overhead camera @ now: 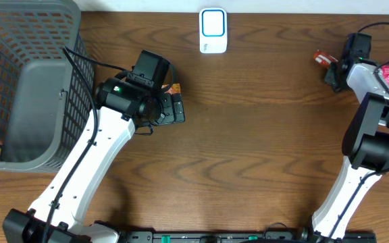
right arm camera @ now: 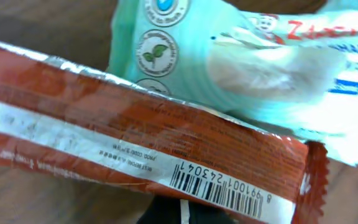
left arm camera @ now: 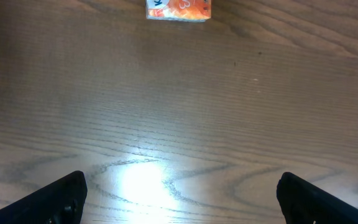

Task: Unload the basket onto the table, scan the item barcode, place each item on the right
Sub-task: 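Release the red bar beside the green wrapper and lift the gripper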

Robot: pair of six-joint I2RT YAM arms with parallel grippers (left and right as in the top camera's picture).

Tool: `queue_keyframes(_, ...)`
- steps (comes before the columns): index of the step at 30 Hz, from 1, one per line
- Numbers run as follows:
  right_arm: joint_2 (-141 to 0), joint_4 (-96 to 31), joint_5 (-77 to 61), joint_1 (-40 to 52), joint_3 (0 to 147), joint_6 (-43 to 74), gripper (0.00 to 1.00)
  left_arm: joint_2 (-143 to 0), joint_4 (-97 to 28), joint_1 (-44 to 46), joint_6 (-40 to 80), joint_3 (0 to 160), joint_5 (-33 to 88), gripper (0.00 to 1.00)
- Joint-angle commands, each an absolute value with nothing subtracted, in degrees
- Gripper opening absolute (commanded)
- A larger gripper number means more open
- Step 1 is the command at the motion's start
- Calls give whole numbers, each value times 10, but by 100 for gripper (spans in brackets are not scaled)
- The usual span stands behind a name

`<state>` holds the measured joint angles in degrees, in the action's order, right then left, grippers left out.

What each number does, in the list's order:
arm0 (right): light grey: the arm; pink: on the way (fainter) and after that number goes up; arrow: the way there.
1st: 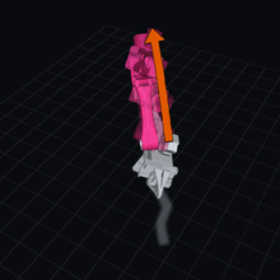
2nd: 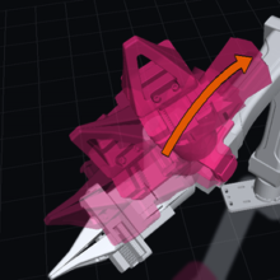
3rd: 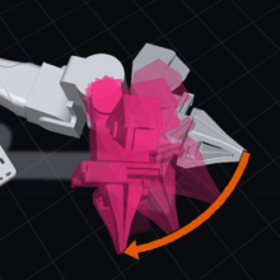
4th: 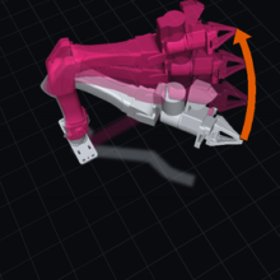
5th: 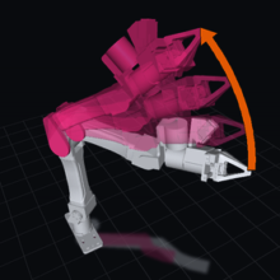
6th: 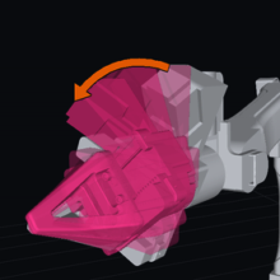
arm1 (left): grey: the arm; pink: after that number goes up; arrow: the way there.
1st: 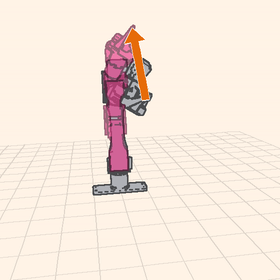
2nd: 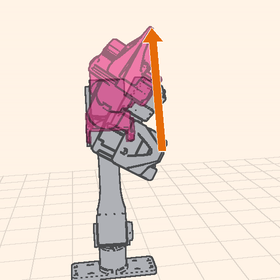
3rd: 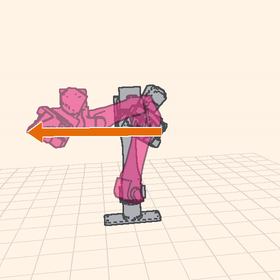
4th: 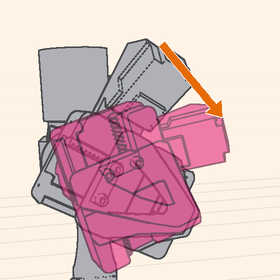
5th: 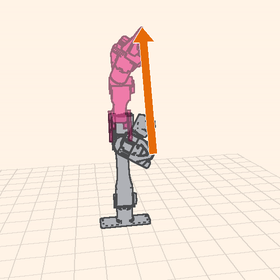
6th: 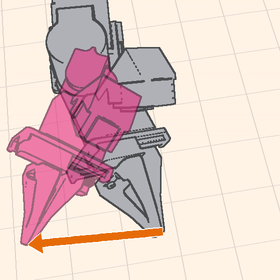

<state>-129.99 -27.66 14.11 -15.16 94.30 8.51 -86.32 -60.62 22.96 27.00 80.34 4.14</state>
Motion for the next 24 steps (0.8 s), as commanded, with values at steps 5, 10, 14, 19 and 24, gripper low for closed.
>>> queue_keyframes(5,-1189,-273,112,-131,944,81,12,-865,-608,228,267,805,38,98)
queue_keyframes(10,-1128,-270,-112,-87,944,89,41,-865,-608,228,267,805,38,98)
queue_keyframes(14,-1134,-266,-293,-43,944,124,57,-865,-608,228,267,805,38,98)
queue_keyframes(19,-1157,-261,-345,52,943,178,61,-865,-608,228,267,805,38,98)
queue_keyframes(24,-1192,-216,-339,152,943,178,77,-865,-608,228,267,805,38,98)
